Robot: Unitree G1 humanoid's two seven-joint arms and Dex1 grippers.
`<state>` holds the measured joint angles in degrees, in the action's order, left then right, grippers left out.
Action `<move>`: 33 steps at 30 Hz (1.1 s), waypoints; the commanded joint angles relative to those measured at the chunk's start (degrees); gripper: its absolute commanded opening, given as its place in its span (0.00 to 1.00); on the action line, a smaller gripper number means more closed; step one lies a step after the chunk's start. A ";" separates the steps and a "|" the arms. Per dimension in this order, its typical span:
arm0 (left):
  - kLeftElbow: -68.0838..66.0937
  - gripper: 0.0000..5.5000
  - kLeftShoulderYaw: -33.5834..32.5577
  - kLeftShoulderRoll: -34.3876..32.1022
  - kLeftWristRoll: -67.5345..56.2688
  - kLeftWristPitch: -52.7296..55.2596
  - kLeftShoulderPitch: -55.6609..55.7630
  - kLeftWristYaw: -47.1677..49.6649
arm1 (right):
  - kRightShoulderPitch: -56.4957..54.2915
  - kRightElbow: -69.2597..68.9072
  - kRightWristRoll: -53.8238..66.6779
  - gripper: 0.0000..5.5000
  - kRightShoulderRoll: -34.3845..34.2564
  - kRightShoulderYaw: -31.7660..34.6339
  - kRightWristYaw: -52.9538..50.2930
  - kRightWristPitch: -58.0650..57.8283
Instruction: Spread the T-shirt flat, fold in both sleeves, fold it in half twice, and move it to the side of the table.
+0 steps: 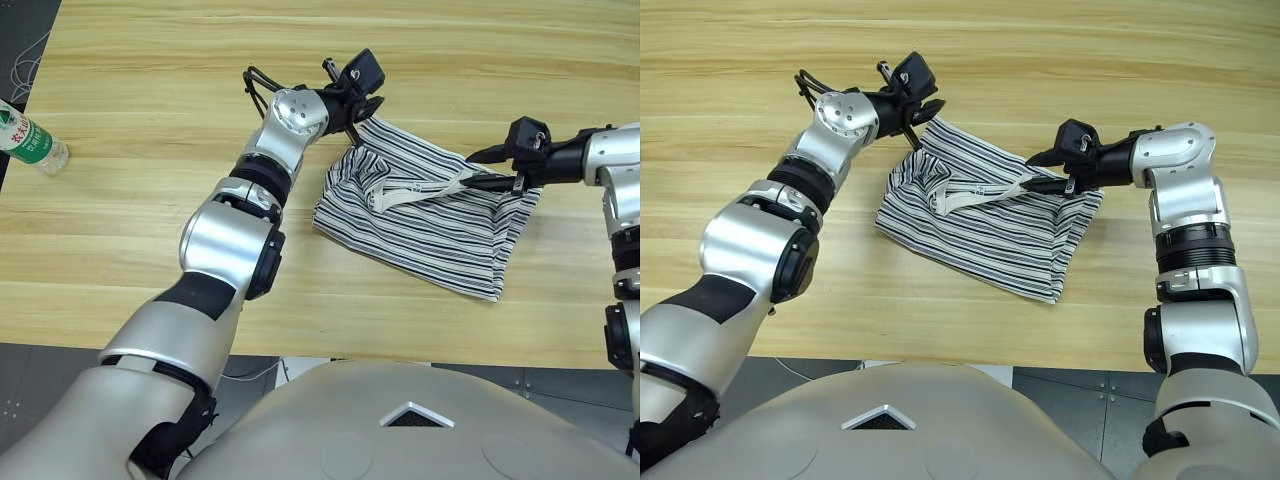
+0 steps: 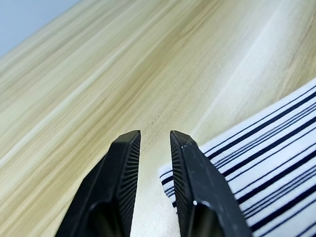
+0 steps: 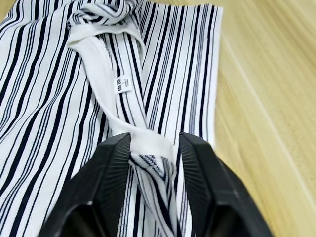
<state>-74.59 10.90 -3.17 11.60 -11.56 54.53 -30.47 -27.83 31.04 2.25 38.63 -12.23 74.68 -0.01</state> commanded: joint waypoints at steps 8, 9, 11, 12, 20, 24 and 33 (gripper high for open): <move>-0.37 0.20 -1.41 -0.01 0.20 -0.18 0.01 0.67 | -2.87 5.86 -1.83 0.02 2.14 0.14 1.68 1.16; -0.36 0.20 -1.53 0.01 0.19 -0.22 -0.01 0.69 | -3.13 6.22 -1.70 0.02 1.85 0.34 1.39 1.39; -0.35 0.20 -1.75 0.02 0.27 -0.30 -0.07 0.72 | -3.68 6.75 -1.36 0.02 1.42 0.70 1.01 1.55; -0.35 0.20 -1.87 -0.01 0.29 -0.32 -0.12 0.73 | -4.11 7.01 -1.00 0.02 1.17 1.09 0.71 1.40; -0.46 0.20 -2.28 -0.05 0.41 -0.33 -0.57 0.78 | -6.90 9.95 0.50 0.02 1.08 3.57 0.56 0.71; -0.67 0.20 -2.26 -0.42 0.60 -0.15 -1.12 0.97 | -7.09 11.85 -0.52 0.02 3.00 3.32 2.33 1.41; -0.71 0.20 -2.63 -1.41 0.35 0.08 -1.33 0.86 | -9.52 21.99 -5.25 0.02 3.58 2.47 -0.64 5.89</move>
<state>-74.77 8.66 -3.98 11.62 -11.66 53.81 -29.99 -35.23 51.76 -2.27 41.40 -10.16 74.28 5.03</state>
